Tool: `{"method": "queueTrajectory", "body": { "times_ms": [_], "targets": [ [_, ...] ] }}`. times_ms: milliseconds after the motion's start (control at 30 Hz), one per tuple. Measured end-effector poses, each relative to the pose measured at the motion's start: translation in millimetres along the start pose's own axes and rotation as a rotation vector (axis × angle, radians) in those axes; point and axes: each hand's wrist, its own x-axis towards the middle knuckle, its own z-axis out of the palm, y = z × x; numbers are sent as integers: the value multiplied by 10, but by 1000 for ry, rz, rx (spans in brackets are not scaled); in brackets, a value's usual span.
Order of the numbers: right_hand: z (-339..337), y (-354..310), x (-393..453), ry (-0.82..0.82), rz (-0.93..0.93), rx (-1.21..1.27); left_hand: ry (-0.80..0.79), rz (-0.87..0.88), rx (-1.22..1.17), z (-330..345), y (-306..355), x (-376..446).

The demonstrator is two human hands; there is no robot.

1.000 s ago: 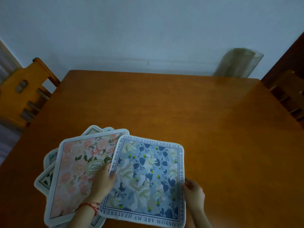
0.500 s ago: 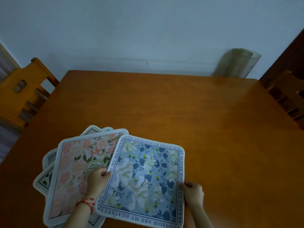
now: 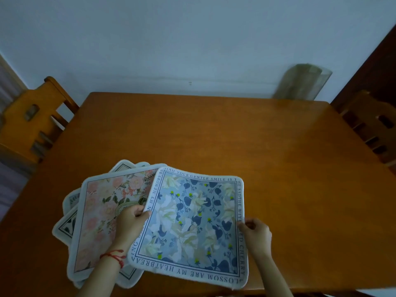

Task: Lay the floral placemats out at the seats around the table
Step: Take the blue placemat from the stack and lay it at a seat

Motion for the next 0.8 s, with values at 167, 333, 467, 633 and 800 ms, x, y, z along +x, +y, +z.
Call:
{"method": "queueTrajectory", "body": {
  "times_ms": [167, 333, 467, 633, 800],
  "targets": [
    [-191, -189, -197, 28, -77, 41, -12, 39, -34, -140, 56, -163],
    [-320, -260, -340, 42, -102, 78, -24, 66, -60, -226, 121, -347],
    [-403, -232, -411, 66, -114, 90, -48, 66, -80, -252, 150, -493],
    [-522, -206, -476, 52, -140, 136, -13, 56, -105, -252, 179, -724],
    [-723, -102, -500, 18, -180, 160, 68, 36, -123, -172, 209, -1033]
  ]
}}
